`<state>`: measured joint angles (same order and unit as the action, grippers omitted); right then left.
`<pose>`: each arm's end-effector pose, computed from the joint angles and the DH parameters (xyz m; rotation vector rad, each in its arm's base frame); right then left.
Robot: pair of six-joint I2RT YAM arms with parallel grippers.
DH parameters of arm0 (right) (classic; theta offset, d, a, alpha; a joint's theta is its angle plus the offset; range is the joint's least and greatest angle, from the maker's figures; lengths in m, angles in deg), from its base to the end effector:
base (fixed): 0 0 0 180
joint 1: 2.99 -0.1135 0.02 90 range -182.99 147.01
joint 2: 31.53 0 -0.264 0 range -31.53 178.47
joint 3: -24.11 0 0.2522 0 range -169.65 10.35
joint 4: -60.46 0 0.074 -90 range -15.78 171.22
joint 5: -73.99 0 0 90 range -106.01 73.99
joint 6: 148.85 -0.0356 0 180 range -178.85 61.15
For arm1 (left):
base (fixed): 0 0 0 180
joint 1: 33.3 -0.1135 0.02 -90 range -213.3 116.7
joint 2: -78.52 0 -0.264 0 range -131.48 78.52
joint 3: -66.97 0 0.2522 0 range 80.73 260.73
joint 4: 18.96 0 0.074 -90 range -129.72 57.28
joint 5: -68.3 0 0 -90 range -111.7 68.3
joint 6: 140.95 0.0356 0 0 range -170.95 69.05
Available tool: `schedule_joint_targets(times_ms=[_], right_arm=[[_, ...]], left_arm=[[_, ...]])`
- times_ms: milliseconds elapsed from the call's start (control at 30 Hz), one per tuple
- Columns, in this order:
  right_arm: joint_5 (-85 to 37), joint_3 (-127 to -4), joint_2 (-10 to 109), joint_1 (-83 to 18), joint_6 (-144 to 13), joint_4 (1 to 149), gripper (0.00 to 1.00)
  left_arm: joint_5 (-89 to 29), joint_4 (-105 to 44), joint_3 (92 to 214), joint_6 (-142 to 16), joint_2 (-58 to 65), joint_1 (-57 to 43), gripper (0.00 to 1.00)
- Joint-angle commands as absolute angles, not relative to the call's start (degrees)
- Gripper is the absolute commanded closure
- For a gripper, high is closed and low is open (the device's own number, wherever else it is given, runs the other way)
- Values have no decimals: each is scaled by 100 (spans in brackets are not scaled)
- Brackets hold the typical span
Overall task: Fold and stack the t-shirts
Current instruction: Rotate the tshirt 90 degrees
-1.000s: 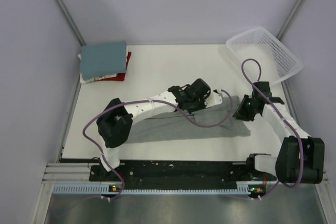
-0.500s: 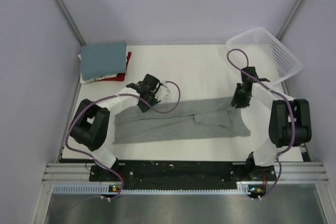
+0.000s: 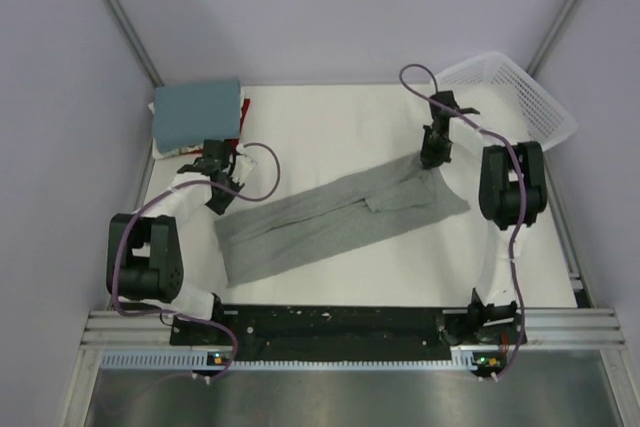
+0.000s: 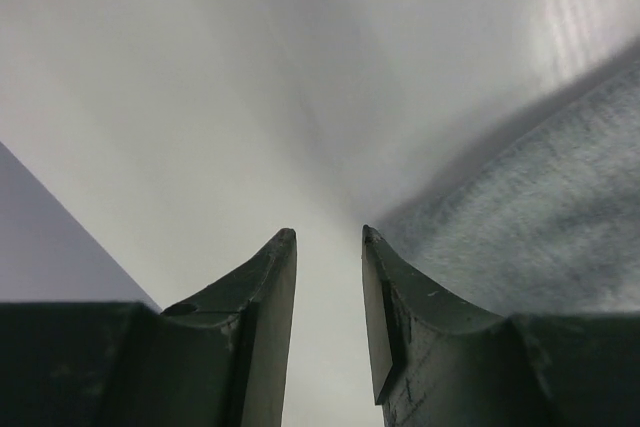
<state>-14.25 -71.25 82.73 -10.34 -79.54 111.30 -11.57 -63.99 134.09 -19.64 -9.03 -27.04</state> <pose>0.4018 0.0507 0.1697 0.3317 2.7703 0.0792 0.2893 -0.0254 0.1900 0.8319 2.6097 0.3661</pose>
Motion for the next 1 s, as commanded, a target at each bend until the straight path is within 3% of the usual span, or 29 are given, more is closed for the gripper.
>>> schedule_joint_targets(times_ms=[0,200,333,433,533,800,967], right_arm=[[-1416,-8655,9422,-1598,-7617,11375,99],[-1574,-11152,10408,-1899,-7713,12246,94],[-1443,-11735,10322,-1899,-7450,12405,83],[-1128,-11395,9743,-1899,-7309,12449,68],[-601,-10483,9101,-1890,-7344,12440,60],[-440,-8230,8299,-1600,-7634,12063,60],[-564,-8018,8624,-1547,-7547,11939,70]], left_arm=[[-1238,-6366,13163,-1817,-454,-3022,63],[-1213,-6208,12820,-1939,-550,-3049,63],[-1326,-6155,12679,-2027,-559,-3049,64],[-1467,-6199,12609,-2106,-638,-3040,67],[-1590,-6190,12451,-2124,-638,-3031,68],[-1880,-5996,11923,-2010,-287,-2917,68],[-1959,-5997,11712,-1878,-94,-2855,68]])
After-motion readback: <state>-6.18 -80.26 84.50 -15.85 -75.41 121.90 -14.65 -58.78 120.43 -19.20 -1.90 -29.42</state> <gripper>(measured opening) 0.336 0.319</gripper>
